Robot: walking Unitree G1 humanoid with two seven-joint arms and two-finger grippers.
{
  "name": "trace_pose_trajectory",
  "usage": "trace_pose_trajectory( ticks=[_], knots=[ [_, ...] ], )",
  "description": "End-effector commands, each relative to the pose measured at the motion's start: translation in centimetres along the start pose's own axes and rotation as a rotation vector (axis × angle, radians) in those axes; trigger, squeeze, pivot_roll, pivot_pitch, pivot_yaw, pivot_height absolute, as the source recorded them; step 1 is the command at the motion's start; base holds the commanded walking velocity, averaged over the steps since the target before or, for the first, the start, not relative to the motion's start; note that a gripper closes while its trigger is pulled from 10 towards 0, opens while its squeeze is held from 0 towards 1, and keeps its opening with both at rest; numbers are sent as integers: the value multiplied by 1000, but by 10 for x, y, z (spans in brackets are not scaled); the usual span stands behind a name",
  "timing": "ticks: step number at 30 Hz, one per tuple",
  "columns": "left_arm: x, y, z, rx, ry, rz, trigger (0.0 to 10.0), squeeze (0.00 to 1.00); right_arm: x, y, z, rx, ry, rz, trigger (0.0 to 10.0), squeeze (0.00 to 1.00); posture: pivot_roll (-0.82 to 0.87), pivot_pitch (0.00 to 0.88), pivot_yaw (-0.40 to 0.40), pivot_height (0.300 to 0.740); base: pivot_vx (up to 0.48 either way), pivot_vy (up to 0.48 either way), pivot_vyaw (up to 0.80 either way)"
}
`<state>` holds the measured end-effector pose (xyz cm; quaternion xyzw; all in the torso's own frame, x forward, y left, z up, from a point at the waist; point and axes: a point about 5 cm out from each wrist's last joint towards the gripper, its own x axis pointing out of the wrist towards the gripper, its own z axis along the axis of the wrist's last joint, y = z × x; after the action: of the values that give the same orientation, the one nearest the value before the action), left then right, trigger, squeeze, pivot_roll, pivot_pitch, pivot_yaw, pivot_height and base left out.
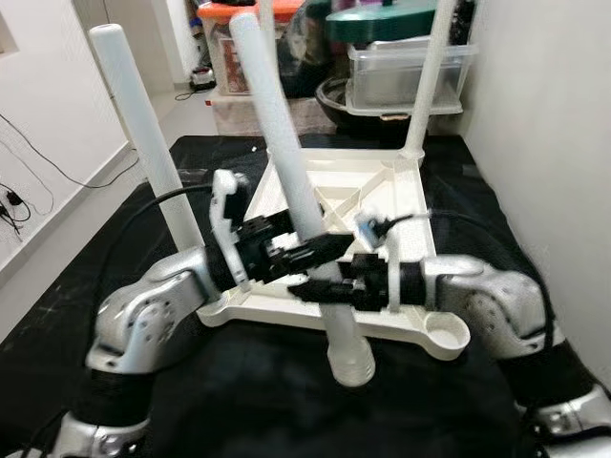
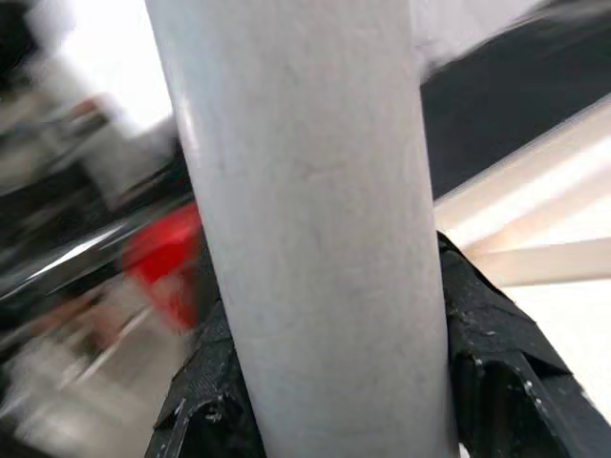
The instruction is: Building children table
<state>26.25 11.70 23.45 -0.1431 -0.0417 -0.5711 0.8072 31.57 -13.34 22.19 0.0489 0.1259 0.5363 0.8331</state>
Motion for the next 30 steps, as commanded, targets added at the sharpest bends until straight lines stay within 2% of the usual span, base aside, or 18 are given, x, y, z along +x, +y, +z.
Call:
trace_pose_trajectory(
  ticks=[1, 3, 6, 7, 9, 11, 14, 15, 17, 18, 19, 20, 23, 25, 29, 30],
  knots=[
    [1, -5, 6, 25, 1, -35, 10000, 0, 1, -1, 4, -10, -20, -8, 0, 0, -87, 0, 12, 740, 0, 0, 0],
    [-9, -13, 6, 59, 18, -10, 10000, 0, -9, -13, 22, -2, -107, -76, 0, 0, -78, 0, 10, 740, 0, 0, 0],
    [-9, -13, 6, 59, 18, -10, 10000, 0, -9, -13, 22, -2, -107, -76, 0, 0, -78, 0, 10, 740, 0, 0, 0],
    [-12, -13, 9, 81, -2, 29, 10000, 0, -13, -19, 34, -3, -176, -124, 0, 0, -75, 0, 10, 740, 0, 0, 0],
    [-12, -13, 9, 81, -2, 29, 10000, 0, -13, -19, 34, -3, -176, -124, 0, 0, -75, 0, 10, 740, 0, 0, 0],
    [-14, -2, 13, 143, -54, 207, 10000, 0, -16, -30, 61, 0, -370, -250, 0, 0, -66, 0, 1, 740, 0, 0, 0],
    [-14, -2, 13, 143, -54, 207, 10000, 0, -16, -30, 61, 0, -370, -250, 0, 0, -66, 0, 1, 740, 0, 0, 0],
    [-16, 9, 11, 179, -55, 327, 10000, 0, -12, -31, 75, 15, -488, -302, 0, 0, -58, 0, 0, 740, 0, 0, 0],
    [-16, 9, 11, 179, -55, 327, 10000, 0, -12, -31, 75, 15, -488, -302, 0, 0, -58, 0, 0, 740, 0, 0, 0],
    [-19, 17, 6, 203, -39, 418, 10000, 0, -8, -29, 89, 38, -608, -330, 0, 0, -59, 0, 8, 740, 0, 0, 0],
    [-19, 17, 6, 203, -39, 418, 10000, 0, -8, -29, 89, 38, -608, -330, 0, 0, -59, 0, 8, 740, 0, 0, 0],
    [-22, 22, 1, 230, -13, 479, 10000, 0, -6, -26, 98, 55, -702, -336, 0, 0, -52, 0, 4, 740, 0, 0, 0],
    [-22, 22, 1, 230, -13, 479, 10000, 0, -6, -26, 98, 55, -702, -336, 0, 0, -52, 0, 4, 740, 0, 0, 0],
    [-27, 26, -7, 267, 40, 540, 10000, 0, -2, -20, 106, 99, -813, -323, 0, 0, -51, 0, 0, 740, 0, 0, 0],
    [-28, 29, -9, 277, 50, 562, 10000, 0, 1, -18, 105, 120, -833, -316, 0, 0, -51, 0, 0, 740, 0, 0, 0],
    [-27, 31, -10, 282, 49, 569, 10000, 0, 8, -13, 99, 141, -833, -303, 0, 0, -57, 0, 2, 740, 0, 0, 0]
  ],
)
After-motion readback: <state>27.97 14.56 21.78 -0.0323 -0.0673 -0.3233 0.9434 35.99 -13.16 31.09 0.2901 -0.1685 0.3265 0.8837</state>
